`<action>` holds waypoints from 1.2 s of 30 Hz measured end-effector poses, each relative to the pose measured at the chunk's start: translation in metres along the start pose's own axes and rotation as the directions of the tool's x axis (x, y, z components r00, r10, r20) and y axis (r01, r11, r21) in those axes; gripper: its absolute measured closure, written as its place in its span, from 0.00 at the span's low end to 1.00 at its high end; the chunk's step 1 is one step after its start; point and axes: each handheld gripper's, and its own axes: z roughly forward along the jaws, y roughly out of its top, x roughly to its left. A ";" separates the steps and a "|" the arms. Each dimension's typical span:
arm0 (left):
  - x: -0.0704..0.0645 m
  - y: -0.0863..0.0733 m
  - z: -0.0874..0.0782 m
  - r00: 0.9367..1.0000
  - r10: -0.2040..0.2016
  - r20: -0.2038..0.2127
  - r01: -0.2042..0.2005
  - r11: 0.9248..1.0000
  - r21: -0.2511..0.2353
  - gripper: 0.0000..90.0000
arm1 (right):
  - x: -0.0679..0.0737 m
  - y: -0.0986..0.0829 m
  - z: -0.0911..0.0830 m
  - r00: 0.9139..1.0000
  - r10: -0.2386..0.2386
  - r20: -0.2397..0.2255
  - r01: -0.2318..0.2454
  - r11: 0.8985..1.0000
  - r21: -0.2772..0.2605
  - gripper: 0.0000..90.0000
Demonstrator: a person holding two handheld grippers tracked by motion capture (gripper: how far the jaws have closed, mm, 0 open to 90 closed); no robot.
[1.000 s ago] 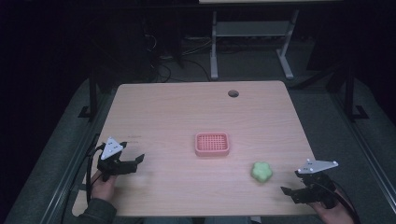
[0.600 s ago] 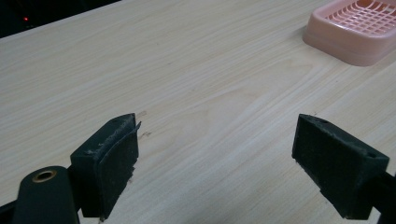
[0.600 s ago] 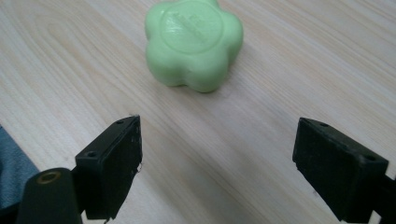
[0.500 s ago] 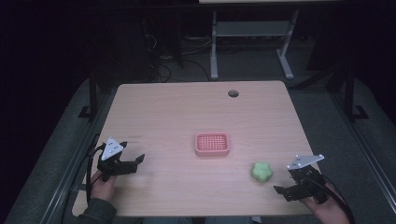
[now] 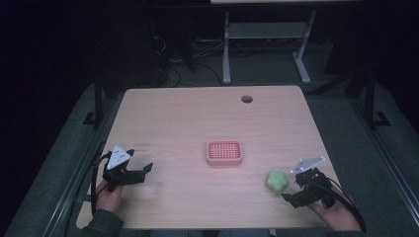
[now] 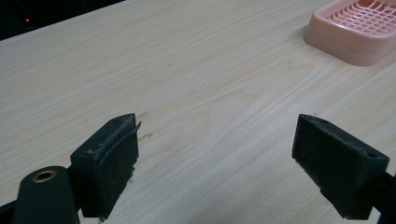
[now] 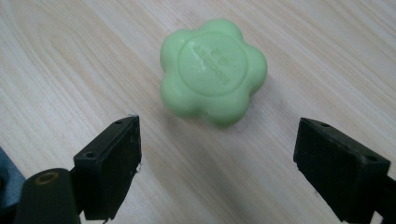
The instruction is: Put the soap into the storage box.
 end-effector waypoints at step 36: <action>0.000 0.001 -0.001 1.000 -0.004 0.001 0.004 1.000 -0.013 0.16 | 0.002 0.044 0.030 0.997 -0.068 -0.038 0.072 0.992 0.106 0.16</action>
